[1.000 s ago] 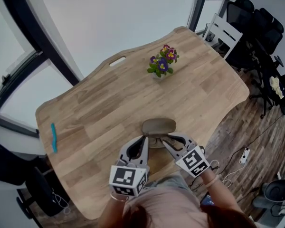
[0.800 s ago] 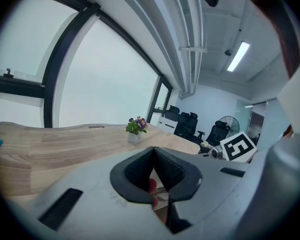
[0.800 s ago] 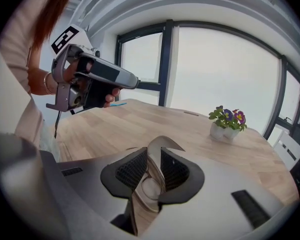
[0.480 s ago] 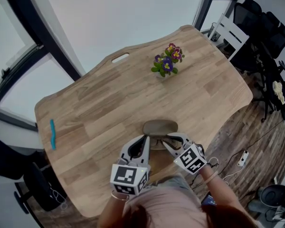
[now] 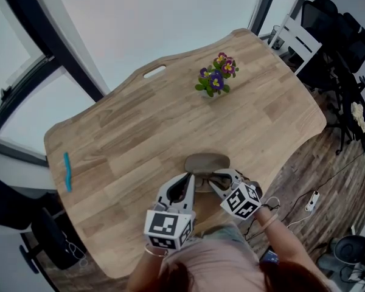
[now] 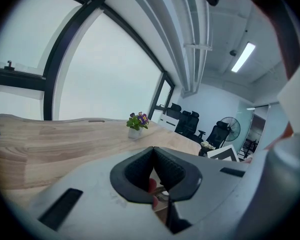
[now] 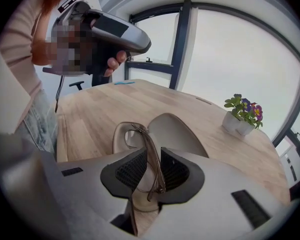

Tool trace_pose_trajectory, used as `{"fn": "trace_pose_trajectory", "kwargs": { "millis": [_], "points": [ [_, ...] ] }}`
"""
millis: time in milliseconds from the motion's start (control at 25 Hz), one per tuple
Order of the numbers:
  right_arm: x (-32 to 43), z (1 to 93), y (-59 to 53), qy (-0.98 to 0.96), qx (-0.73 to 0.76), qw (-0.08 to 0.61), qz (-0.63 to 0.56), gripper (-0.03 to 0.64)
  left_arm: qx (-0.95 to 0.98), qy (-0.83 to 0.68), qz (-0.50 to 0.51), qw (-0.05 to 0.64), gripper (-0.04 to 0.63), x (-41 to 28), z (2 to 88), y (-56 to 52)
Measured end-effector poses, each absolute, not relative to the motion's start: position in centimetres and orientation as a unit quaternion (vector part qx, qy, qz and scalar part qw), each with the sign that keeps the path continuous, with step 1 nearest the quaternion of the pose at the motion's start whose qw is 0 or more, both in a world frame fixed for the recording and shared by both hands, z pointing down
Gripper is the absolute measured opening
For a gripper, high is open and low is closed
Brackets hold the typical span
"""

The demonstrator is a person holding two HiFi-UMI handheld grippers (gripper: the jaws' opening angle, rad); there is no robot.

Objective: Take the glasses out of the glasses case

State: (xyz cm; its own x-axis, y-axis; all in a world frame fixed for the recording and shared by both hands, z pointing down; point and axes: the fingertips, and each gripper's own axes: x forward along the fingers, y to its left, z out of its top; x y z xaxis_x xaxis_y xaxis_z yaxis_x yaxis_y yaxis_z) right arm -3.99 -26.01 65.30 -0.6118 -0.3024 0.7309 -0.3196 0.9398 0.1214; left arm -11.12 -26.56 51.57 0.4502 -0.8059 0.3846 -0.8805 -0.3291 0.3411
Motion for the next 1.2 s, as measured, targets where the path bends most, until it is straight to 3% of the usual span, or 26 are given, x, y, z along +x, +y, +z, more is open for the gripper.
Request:
{"fn": "trace_pose_trajectory", "kwargs": {
  "millis": [760,1200],
  "points": [
    [-5.1,67.8,-27.1,-0.882,0.143,0.449,-0.019,0.071,0.807,-0.519,0.079,0.270,0.002,-11.9,52.5,-26.8],
    [-5.3,68.4,-26.9,-0.881,0.099,0.461,-0.030,0.023,0.802,-0.525,0.080,0.272,0.002,-12.3,52.6,-26.7]
  ]
}}
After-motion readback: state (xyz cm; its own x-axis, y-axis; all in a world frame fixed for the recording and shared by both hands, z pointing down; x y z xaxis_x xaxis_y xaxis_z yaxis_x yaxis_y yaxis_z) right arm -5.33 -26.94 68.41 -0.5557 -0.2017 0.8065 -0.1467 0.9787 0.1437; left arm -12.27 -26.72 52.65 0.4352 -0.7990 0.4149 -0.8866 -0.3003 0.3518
